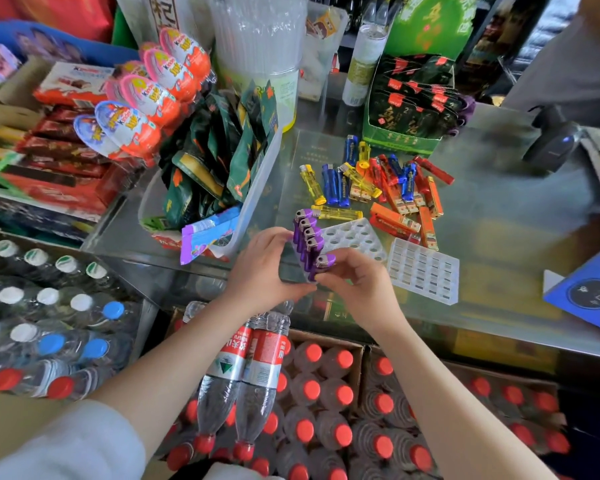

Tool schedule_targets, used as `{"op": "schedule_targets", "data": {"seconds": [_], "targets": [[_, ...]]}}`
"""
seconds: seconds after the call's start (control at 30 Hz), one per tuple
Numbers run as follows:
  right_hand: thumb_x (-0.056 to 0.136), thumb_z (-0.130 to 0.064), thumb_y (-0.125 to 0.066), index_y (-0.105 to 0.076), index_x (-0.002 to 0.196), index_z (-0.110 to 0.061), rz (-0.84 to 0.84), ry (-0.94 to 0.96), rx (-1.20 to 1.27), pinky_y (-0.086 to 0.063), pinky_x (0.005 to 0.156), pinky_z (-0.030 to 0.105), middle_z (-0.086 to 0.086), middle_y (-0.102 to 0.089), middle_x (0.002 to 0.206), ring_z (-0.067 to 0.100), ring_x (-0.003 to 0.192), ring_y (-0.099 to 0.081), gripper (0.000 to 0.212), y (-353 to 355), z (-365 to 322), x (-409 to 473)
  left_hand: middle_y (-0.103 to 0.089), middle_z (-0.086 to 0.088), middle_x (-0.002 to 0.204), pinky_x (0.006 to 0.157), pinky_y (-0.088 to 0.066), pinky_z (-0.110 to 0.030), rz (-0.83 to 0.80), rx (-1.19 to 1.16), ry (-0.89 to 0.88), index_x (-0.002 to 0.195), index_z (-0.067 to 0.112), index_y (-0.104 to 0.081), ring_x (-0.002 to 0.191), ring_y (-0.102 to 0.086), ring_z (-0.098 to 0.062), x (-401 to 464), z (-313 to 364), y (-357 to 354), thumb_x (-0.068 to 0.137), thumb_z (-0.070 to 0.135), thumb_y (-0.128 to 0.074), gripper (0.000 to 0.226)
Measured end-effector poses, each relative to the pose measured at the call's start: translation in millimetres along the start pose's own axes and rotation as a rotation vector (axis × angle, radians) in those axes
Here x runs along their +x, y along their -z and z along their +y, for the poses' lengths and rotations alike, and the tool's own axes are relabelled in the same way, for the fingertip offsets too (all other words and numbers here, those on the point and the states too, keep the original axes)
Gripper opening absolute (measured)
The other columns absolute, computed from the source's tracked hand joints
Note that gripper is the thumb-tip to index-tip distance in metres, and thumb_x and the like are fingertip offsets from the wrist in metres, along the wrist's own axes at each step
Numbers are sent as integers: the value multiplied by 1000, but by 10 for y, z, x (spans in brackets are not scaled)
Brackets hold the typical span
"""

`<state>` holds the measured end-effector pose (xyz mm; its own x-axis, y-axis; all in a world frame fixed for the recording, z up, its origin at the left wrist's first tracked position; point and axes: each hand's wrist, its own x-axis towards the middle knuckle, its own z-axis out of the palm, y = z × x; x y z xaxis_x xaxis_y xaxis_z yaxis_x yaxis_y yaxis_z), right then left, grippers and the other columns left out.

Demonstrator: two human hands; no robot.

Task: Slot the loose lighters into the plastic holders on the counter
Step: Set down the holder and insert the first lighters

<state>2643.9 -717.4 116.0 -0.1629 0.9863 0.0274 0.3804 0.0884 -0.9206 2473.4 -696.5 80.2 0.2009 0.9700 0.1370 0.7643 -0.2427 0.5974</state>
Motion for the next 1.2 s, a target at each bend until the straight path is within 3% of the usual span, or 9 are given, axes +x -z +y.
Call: {"op": "schedule_targets", "data": {"seconds": [0.17,0.37,0.5,0.57,0.67,0.77,0.9,1.0,1.2], "targets": [[76,-8,-70,-57,72,-33,-27,50,-152,-44,60,11,-5,-65,69,2,62,-57,28,79,-9,80,-50,0,122,93,-31,-23,-4,1,8,120,15,-52,116,-43,-15,1,31,14,59,52,-79,76],[76,-10,-72,-67,79,-13,-44,171,-322,-36,51,8,-23,-44,54,-4,55,-52,6,139,11,123,-51,0,122,95,-35,-29,2,8,-1,120,14,-53,117,-45,-16,-9,38,18,58,69,-59,83],[76,-7,-70,-69,86,-8,-99,271,-370,-36,55,6,-18,-57,67,-7,57,-51,10,115,34,177,-53,-2,122,95,-35,-27,-3,15,-5,120,13,-54,116,-46,-17,-1,35,21,59,67,-62,82],[78,-12,-69,-68,87,-10,-115,290,-402,-42,56,11,-2,-67,76,-1,55,-52,10,84,71,198,-53,-2,122,94,-31,-24,4,23,-1,120,12,-54,116,-46,-18,3,37,22,59,68,-56,82],[78,-18,-66,-66,87,-9,-84,318,-447,-51,55,36,3,-67,80,17,58,-58,13,62,112,224,-53,-5,123,94,-29,-25,14,34,20,121,9,-53,117,-46,-21,12,71,30,60,62,-60,82],[78,-20,-64,-65,88,-8,-45,331,-465,-51,53,38,3,-65,82,21,62,-58,16,33,118,216,-54,-10,120,94,-29,-29,38,46,45,119,3,-52,116,-47,-28,39,98,25,59,48,-75,79],[78,-16,-69,-62,90,-9,-169,310,-466,-48,56,35,-7,-54,79,20,64,-58,15,116,72,271,-54,-11,121,96,-35,-36,43,75,62,119,3,-52,116,-47,-29,56,107,5,58,45,-81,80],[80,-11,-67,-64,95,-12,-287,271,-480,-46,62,17,-8,-57,90,12,68,-60,15,308,80,415,-50,-6,123,97,-29,-28,-5,57,71,120,7,-51,118,-43,-22,67,78,27,58,53,-75,81],[88,-6,-54,-66,94,-8,-29,123,-419,-39,58,1,1,-65,94,-4,68,-51,14,523,155,803,-37,4,129,98,-19,-17,-112,-74,89,129,17,-45,122,-30,-10,146,62,119,65,35,-79,75]]}}
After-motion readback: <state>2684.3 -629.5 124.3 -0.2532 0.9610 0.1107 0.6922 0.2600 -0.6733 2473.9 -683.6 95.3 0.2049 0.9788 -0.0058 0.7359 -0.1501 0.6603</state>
